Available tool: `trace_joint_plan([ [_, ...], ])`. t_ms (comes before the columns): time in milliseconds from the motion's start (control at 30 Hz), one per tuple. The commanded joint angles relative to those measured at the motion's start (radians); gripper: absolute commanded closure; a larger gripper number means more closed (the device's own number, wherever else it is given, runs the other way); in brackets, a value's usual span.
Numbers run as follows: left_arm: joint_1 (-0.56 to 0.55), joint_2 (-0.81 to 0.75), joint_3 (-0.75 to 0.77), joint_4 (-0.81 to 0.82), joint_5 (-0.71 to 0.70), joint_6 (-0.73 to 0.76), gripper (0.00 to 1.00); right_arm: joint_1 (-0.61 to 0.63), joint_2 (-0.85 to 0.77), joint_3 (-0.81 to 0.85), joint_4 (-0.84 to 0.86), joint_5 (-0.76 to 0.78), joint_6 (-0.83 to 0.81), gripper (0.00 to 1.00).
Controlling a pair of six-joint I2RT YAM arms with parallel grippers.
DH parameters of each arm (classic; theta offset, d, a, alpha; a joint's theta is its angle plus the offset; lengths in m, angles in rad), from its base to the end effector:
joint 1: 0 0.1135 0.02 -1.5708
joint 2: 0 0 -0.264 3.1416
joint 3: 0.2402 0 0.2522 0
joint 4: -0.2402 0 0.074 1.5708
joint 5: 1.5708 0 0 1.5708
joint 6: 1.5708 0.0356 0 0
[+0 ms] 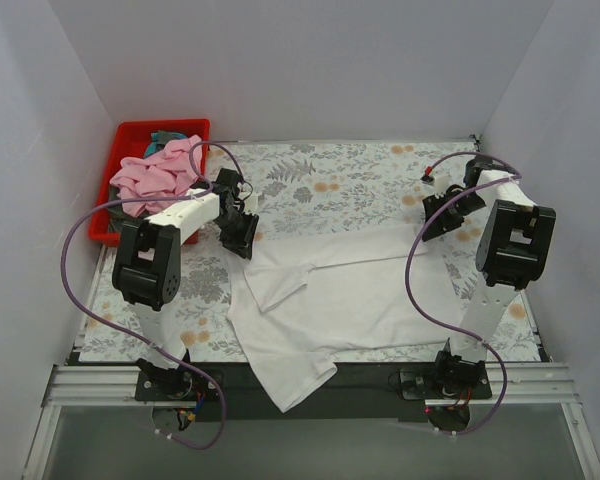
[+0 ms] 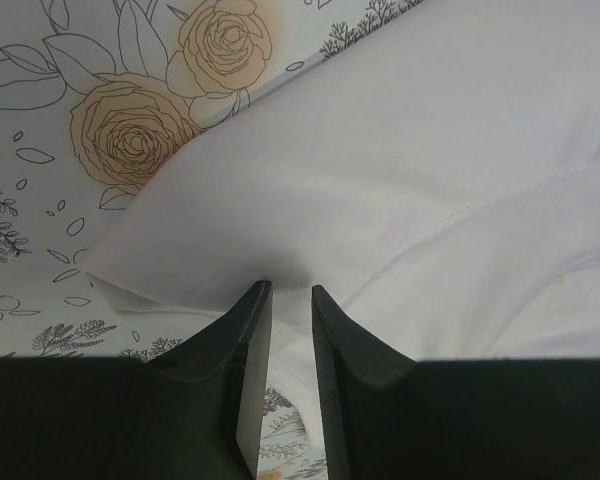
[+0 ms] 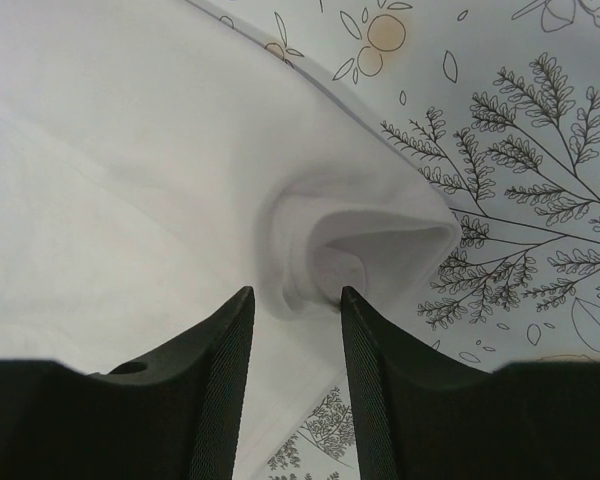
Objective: Fold and stack the t-shirts
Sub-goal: Fold the tshirt
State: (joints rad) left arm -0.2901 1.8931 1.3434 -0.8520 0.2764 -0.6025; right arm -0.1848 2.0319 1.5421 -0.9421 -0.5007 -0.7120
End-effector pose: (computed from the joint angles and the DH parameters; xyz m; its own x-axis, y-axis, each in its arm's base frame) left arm 0.3441 -0.1129 0.1804 -0.9591 -0.2826 0.0138 -0.2723 0.9085 -0.3170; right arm 0.3928 -0.0560 0.1834 -0.7996 -0.4336 -0.4154 -0.5635 0.7810 0.2695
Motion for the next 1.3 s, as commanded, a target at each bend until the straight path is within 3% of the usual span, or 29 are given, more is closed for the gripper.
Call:
trace_joint_plan([
  [0, -0.003, -0.008, 0.000, 0.016, -0.011, 0.001, 0.78, -0.002, -0.015, 0.007, -0.030, -0.015, -0.007, 0.55],
  [200, -0.001, -0.012, -0.003, 0.019, -0.017, 0.004, 0.78, -0.015, -0.047, 0.006, -0.067, 0.007, -0.030, 0.60],
  [567, -0.001, -0.014, -0.006, 0.022, -0.020, 0.006, 0.78, -0.030, -0.064, 0.058, -0.141, 0.045, -0.027, 0.99],
  [967, 0.008, -0.015, -0.007, 0.016, -0.039, 0.006, 0.79, -0.077, -0.093, 0.015, -0.187, 0.122, -0.012, 0.99],
  [1233, 0.009, -0.003, -0.010, 0.018, -0.042, -0.003, 0.79, -0.081, -0.026, -0.008, -0.144, 0.093, 0.035, 0.99],
  [1267, 0.009, -0.005, -0.009, 0.016, -0.042, -0.005, 0.79, -0.081, -0.018, -0.001, -0.141, 0.097, 0.037, 0.86],
])
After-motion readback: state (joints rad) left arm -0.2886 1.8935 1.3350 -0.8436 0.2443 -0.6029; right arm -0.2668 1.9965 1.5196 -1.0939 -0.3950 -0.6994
